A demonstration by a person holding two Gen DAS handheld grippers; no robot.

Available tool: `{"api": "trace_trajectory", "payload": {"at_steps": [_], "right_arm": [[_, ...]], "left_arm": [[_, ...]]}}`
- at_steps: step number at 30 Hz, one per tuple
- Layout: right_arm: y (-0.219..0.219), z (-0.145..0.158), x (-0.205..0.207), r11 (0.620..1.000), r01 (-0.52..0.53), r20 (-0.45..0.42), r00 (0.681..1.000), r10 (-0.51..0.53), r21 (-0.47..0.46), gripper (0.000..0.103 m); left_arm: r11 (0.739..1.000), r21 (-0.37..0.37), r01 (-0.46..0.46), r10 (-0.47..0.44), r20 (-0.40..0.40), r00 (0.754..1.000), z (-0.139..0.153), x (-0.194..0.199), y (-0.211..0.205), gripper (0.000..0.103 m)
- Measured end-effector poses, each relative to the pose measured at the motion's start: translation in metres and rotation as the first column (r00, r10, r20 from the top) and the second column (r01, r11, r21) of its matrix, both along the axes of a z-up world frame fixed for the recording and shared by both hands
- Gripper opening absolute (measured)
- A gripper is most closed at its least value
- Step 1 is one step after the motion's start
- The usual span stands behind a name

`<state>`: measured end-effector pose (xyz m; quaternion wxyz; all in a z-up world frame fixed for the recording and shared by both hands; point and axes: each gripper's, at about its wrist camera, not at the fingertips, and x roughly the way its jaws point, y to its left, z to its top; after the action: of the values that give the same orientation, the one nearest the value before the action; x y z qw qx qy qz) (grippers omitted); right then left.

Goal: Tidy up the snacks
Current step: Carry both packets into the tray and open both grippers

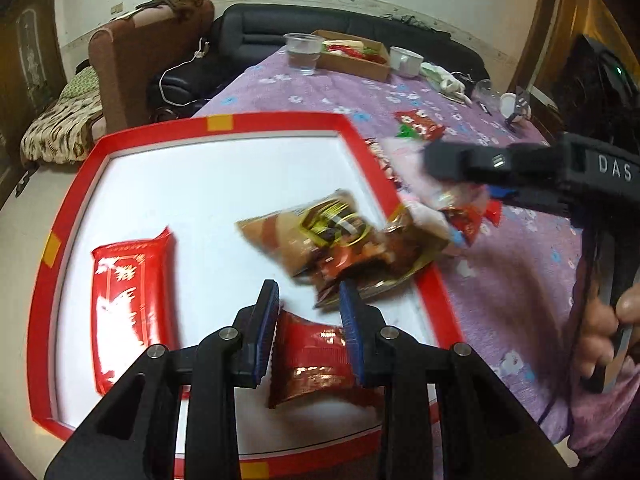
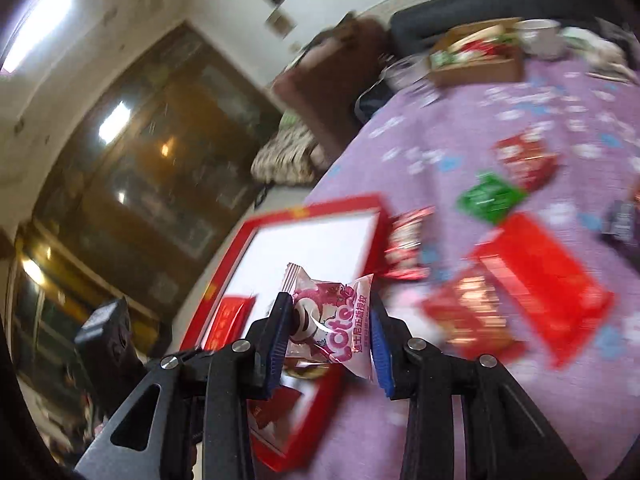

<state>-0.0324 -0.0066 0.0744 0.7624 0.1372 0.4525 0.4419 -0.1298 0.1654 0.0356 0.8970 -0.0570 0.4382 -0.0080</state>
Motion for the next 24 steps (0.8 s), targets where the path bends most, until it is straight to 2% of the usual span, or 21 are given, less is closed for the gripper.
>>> {"api": "trace_trajectory", "payload": {"at_steps": [3, 6, 9, 14, 17, 18, 20, 22, 24], "right_arm": [[0.035, -0.013, -0.006, 0.997, -0.048, -0.027, 0.999, 0.047, -0.052, 0.037], [0.056, -0.026, -0.007, 0.995, -0.089, -0.092, 0.992, 0.084, -0.052, 0.035], [0.076, -0.027, -0.014, 0.992, -0.098, -0.057, 0.994, 0.094, -0.081, 0.035], [0.107, -0.027, -0.025, 0.987, -0.163, -0.07, 0.984, 0.162, -0.012, 0.035], [0.119, -0.024, -0.031, 0.979, -0.199, -0.057, 0.978, 0.201, 0.044, 0.039], [0.119, -0.023, -0.031, 0.976, -0.209, -0.053, 0.976, 0.212, 0.06, 0.043], [0.109, -0.017, -0.028, 0.974, -0.208, -0.037, 0.977, 0.212, 0.088, 0.051], [0.087, -0.011, -0.021, 0.976, -0.184, -0.014, 0.982, 0.187, 0.117, 0.058], [0.064, -0.01, -0.019, 0.979, -0.159, -0.005, 0.987, 0.161, 0.128, 0.059]], "left_arm": [[1.0, 0.013, -0.023, 0.023, 0.007, 1.0, -0.002, -0.005, 0.011, 0.029], [0.998, 0.026, -0.056, 0.055, 0.016, 0.998, -0.003, -0.01, 0.026, 0.029], [0.997, 0.016, -0.082, 0.082, 0.024, 0.996, -0.005, -0.016, 0.042, 0.029], [0.99, 0.03, -0.141, 0.138, 0.071, 0.988, 0.001, -0.028, 0.064, 0.029], [0.979, 0.037, -0.202, 0.196, 0.124, 0.973, 0.007, -0.037, 0.08, 0.029], [0.976, 0.031, -0.217, 0.21, 0.145, 0.967, 0.01, -0.041, 0.086, 0.029], [0.967, 0.035, -0.251, 0.239, 0.195, 0.951, 0.012, -0.047, 0.094, 0.037], [0.955, 0.058, -0.291, 0.271, 0.23, 0.935, 0.009, -0.049, 0.098, 0.06], [0.953, 0.042, -0.301, 0.282, 0.25, 0.926, 0.005, -0.049, 0.1, 0.061]]}}
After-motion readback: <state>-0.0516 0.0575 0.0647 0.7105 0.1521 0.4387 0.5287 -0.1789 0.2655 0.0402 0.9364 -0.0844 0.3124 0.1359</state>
